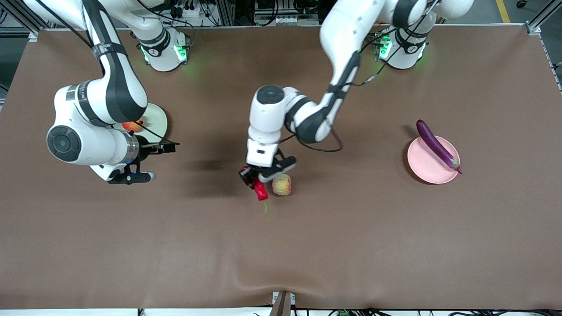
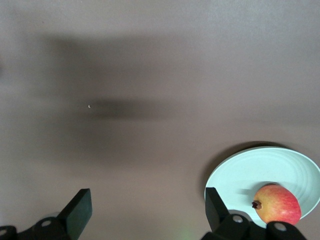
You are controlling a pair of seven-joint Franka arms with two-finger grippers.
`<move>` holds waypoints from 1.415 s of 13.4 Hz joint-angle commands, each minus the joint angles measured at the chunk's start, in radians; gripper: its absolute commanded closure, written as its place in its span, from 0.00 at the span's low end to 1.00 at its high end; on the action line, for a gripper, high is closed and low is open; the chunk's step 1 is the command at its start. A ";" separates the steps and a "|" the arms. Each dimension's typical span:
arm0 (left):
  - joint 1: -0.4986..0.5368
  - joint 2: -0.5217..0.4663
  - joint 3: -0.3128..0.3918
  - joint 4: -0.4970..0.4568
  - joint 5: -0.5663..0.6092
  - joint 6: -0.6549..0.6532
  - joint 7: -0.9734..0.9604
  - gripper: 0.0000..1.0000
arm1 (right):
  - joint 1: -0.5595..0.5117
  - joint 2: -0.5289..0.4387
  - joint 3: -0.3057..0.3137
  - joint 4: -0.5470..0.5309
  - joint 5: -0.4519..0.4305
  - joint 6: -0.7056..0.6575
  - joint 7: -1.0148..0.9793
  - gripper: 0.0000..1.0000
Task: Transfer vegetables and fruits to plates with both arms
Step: 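Grasp and lift the red pepper with the left gripper, then carry the pepper to the pink plate while the right gripper grasps the peach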
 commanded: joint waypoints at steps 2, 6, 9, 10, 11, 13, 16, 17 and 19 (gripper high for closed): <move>0.182 -0.162 -0.018 -0.036 -0.080 -0.133 -0.002 1.00 | 0.054 0.030 -0.002 0.059 0.034 -0.007 0.048 0.00; 0.350 -0.231 -0.012 -0.048 -0.097 -0.538 0.000 1.00 | 0.190 0.130 -0.002 0.062 0.257 0.291 0.300 0.00; 0.464 -0.239 -0.010 -0.141 -0.080 -0.634 0.026 1.00 | 0.344 0.333 -0.002 0.123 0.332 0.629 0.596 0.00; 0.470 -0.263 -0.010 -0.214 -0.025 -0.619 0.047 1.00 | 0.375 0.402 -0.002 0.183 0.334 0.658 0.675 0.00; 0.493 -0.298 -0.013 -0.287 0.028 -0.585 0.088 1.00 | 0.399 0.449 -0.004 0.233 0.329 0.663 0.751 0.00; 0.516 -0.393 -0.012 -0.470 0.046 -0.513 0.206 1.00 | 0.436 0.471 -0.005 0.258 0.320 0.733 0.850 0.00; 0.576 -0.524 -0.013 -0.715 0.102 -0.381 0.348 1.00 | 0.435 0.496 -0.005 0.264 0.322 0.803 0.895 0.00; 0.593 -0.541 -0.013 -0.765 0.104 -0.354 0.356 1.00 | 0.439 0.510 -0.005 0.286 0.322 0.803 0.898 0.00; 0.619 -0.550 -0.012 -0.822 0.116 -0.349 0.356 1.00 | 0.468 0.533 -0.008 0.301 0.319 0.821 0.900 0.00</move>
